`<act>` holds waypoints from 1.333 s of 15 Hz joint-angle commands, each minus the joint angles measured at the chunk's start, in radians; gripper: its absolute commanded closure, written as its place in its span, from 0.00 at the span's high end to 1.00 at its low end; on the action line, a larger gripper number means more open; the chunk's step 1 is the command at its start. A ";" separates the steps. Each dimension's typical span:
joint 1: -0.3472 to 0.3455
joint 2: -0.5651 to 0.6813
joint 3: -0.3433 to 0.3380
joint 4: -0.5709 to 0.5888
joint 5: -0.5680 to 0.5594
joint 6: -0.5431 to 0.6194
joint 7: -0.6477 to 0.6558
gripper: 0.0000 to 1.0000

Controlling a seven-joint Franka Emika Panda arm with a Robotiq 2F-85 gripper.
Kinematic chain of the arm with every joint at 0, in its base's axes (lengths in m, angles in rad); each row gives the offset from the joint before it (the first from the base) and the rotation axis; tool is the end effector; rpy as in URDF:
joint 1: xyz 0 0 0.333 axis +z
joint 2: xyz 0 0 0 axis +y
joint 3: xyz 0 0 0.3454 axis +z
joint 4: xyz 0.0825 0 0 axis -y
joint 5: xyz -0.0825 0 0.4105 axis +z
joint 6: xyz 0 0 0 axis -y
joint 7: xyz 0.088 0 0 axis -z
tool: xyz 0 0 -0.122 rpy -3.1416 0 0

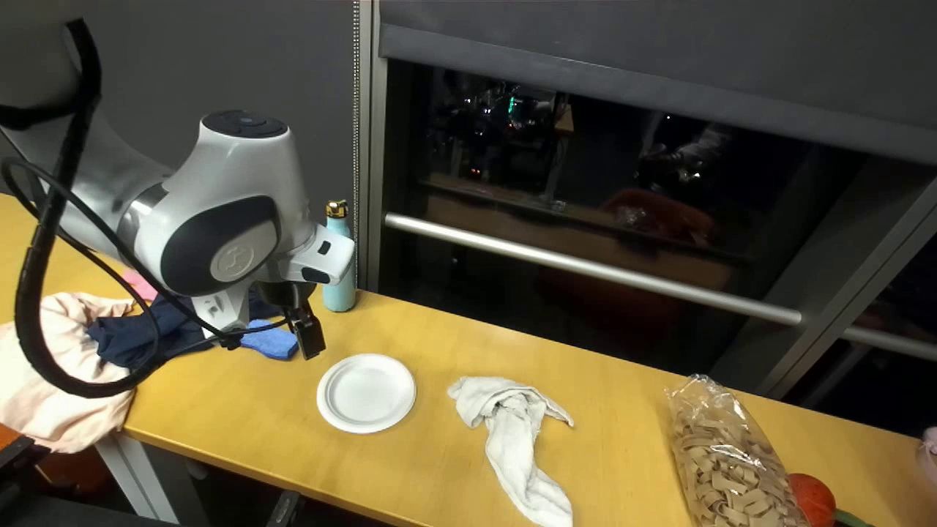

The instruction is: Move the white plate to the right and then use the white towel to wipe the table

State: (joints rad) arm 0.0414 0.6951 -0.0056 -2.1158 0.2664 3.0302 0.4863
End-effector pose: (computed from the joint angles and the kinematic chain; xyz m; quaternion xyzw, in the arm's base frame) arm 0.6062 0.0021 0.0833 -0.9317 0.3456 -0.0979 0.0545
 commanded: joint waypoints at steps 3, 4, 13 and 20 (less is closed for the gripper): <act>-0.004 0.166 -0.022 0.184 0.047 0.014 -0.012 1.00; -0.008 0.202 -0.029 0.213 0.048 0.014 -0.011 1.00; -0.035 0.403 -0.052 0.374 0.065 0.022 -0.011 0.44; -0.059 0.540 -0.039 0.510 0.068 0.025 -0.014 0.00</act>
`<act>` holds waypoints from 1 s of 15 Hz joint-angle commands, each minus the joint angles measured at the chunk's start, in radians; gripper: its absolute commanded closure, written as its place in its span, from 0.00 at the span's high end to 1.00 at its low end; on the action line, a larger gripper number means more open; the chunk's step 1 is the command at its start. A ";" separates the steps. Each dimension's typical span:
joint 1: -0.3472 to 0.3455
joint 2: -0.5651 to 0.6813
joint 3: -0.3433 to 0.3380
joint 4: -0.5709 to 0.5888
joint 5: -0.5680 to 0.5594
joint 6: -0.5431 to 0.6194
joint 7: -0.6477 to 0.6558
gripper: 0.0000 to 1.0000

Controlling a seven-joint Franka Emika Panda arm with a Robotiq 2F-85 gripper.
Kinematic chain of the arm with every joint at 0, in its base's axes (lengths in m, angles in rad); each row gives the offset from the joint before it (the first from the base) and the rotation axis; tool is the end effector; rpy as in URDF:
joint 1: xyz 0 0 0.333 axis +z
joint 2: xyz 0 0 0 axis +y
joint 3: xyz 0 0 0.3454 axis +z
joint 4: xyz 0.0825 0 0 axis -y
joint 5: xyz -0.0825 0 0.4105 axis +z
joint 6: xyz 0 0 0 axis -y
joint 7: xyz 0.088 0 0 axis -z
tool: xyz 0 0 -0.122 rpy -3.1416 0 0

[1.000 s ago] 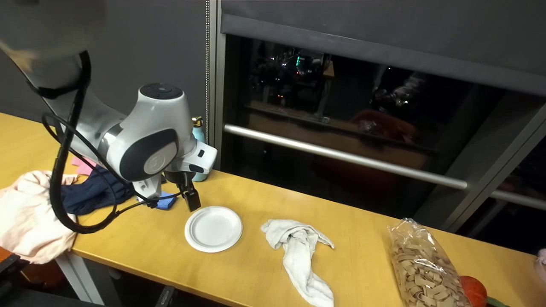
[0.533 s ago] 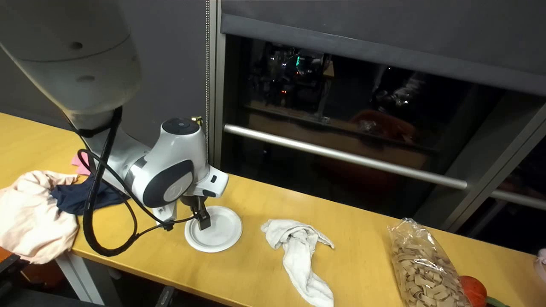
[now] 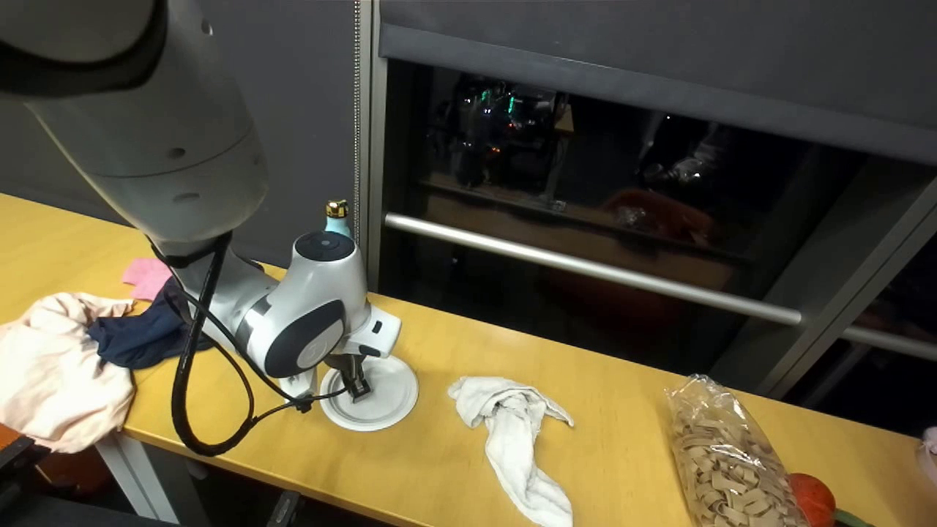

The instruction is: Move the white plate to the right and then use the white towel to wipe the table

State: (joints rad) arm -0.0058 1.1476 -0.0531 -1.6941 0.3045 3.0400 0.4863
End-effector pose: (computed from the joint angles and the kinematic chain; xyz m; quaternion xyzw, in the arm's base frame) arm 0.6547 -0.0602 -0.0696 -0.9145 0.3915 -0.0975 0.0294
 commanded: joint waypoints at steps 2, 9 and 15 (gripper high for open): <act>-0.019 0.102 0.011 0.117 0.032 0.016 -0.015 0.01; -0.086 0.170 0.005 0.245 0.034 0.000 -0.026 0.02; -0.113 0.249 -0.031 0.421 0.024 -0.040 -0.015 0.02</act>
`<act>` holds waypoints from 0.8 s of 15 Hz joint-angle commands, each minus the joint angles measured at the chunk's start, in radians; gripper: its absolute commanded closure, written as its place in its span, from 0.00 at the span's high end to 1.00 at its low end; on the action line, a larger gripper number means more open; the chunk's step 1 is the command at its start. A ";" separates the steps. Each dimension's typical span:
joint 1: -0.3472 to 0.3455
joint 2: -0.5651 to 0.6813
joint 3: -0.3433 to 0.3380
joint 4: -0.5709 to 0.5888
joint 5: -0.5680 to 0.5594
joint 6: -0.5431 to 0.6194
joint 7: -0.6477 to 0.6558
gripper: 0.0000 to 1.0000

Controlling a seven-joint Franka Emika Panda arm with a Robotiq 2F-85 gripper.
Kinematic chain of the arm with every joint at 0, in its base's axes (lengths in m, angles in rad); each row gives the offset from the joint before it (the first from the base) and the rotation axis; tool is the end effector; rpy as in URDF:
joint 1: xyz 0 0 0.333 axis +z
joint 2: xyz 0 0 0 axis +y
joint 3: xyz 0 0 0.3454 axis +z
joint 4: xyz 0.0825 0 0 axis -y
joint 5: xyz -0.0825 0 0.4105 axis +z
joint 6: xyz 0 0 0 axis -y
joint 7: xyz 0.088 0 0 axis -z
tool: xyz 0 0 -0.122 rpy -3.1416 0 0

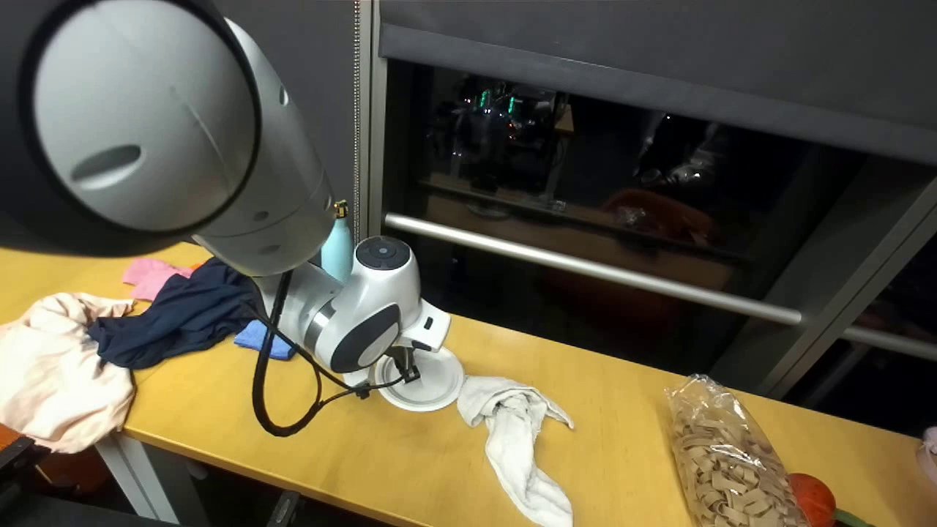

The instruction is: Move the white plate to the right and then use the white towel to wipe the table

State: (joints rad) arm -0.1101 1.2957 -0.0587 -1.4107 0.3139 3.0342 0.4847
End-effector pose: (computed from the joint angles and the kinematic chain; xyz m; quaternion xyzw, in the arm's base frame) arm 0.7106 -0.1366 -0.0765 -0.8862 0.4324 -0.1603 0.0437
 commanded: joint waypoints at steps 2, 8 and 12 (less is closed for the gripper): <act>-0.014 0.121 -0.050 0.185 0.009 -0.049 -0.012 0.02; -0.021 0.080 -0.077 0.174 0.019 -0.045 -0.006 0.35; -0.006 -0.095 -0.091 -0.001 0.012 -0.026 0.003 0.63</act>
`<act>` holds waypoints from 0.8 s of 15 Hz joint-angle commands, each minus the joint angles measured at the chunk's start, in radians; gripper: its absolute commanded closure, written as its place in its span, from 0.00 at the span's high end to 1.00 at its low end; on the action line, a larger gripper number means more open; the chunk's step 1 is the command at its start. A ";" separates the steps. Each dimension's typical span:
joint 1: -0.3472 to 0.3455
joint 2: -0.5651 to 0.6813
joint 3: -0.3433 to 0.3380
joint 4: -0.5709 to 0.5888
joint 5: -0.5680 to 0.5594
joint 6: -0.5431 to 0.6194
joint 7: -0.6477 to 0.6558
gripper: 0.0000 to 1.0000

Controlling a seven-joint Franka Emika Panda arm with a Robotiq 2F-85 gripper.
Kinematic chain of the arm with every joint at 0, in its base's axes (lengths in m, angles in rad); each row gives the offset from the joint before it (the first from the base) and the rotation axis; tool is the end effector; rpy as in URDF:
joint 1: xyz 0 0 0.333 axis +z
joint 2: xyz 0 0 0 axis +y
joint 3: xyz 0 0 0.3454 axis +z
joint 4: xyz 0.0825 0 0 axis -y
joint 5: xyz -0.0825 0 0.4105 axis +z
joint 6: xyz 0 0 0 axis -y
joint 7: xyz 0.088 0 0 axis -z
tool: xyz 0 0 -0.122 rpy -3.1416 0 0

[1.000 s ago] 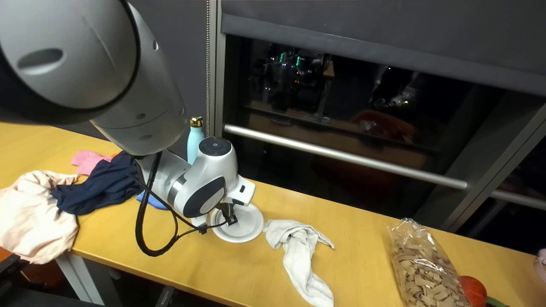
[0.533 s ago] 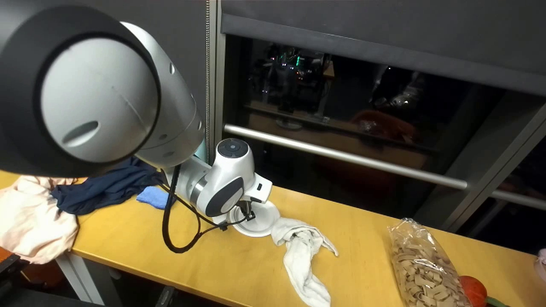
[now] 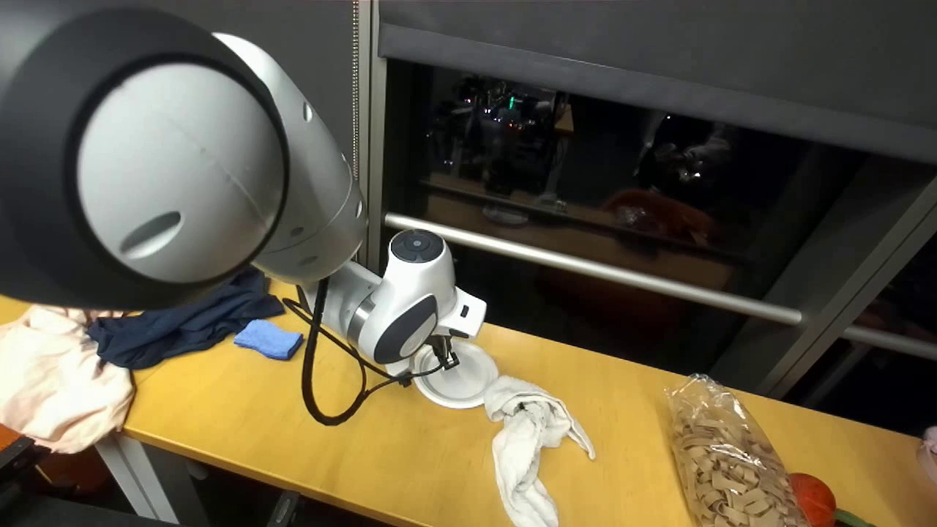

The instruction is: Move the white plate to the right and then use the white towel to wipe the table

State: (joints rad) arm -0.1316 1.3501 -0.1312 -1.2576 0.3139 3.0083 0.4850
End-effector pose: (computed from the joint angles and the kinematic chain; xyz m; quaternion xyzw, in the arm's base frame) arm 0.7400 -0.1929 -0.0556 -0.8763 0.4351 -0.2055 0.0228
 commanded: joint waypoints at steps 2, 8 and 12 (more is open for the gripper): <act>0.023 -0.244 -0.048 -0.254 0.011 -0.020 0.004 0.77; 0.053 -0.390 -0.197 -0.528 -0.008 -0.017 -0.013 1.00; 0.065 -0.373 -0.270 -0.629 -0.017 0.002 -0.007 1.00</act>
State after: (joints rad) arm -0.0972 0.9949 -0.3509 -1.7893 0.3083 2.9781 0.4744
